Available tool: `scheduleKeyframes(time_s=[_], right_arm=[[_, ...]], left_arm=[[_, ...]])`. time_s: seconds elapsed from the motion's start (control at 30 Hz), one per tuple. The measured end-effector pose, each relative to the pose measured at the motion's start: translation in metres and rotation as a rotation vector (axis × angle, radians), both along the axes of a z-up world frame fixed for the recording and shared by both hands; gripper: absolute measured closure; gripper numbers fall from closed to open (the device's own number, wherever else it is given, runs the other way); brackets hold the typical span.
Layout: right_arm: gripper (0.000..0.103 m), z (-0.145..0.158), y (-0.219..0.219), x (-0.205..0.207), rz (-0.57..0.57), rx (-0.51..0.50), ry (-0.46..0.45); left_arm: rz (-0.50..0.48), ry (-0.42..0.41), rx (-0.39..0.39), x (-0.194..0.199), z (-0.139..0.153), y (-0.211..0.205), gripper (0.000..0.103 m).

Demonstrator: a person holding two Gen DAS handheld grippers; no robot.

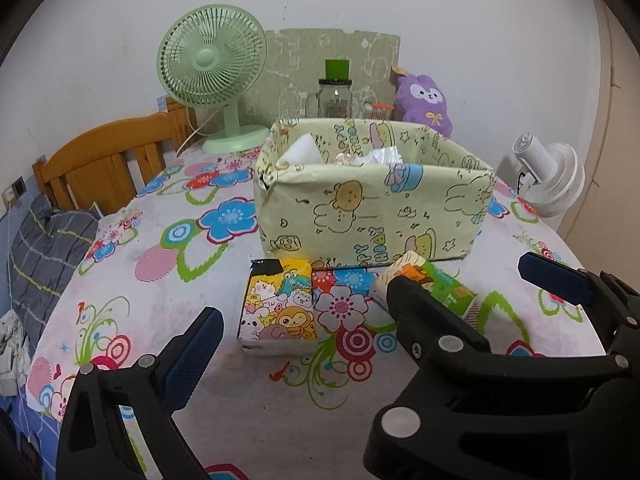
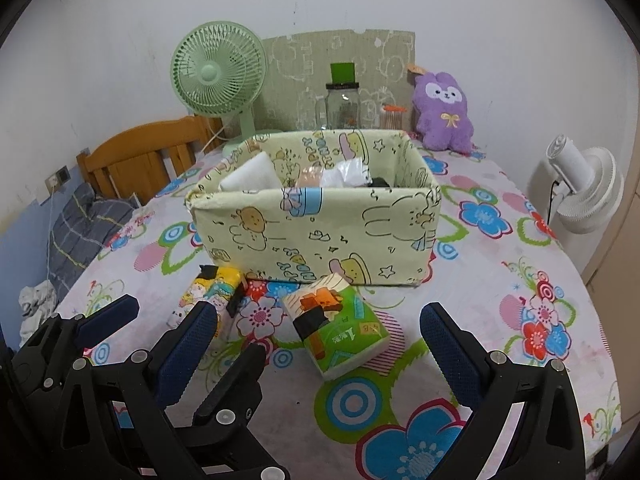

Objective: Organize soft objects
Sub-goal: 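Move left gripper to the yellow cartoon tissue pack while right reaches the green tissue pack, then close left gripper on the yellow cartoon pack while right closes on the green pack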

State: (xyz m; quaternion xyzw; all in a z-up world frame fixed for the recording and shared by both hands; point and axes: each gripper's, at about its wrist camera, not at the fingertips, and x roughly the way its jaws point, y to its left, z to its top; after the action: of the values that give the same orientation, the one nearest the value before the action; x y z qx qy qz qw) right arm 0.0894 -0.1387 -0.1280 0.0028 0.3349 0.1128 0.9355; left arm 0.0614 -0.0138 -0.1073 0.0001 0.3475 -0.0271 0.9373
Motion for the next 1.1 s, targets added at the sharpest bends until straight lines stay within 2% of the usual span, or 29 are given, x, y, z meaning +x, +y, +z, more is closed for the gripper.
scheduleKeyframes(time_s=[0.67,0.97,1.1], right_arm=[[0.005,-0.036,0.009,0.031,-0.001,-0.022,0.101],[0.016,-0.043,0.015,0.041,-0.018,-0.062,0.114],[0.026,-0.046,0.016,0.044,-0.029,-0.085,0.121]], left_arm=[[0.037,0.099,0.009,0.024,-0.03,0.013,0.004],[0.051,0.123,0.009,0.03,-0.037,0.016,0.005],[0.05,0.13,0.011,0.031,-0.039,0.017,0.005]])
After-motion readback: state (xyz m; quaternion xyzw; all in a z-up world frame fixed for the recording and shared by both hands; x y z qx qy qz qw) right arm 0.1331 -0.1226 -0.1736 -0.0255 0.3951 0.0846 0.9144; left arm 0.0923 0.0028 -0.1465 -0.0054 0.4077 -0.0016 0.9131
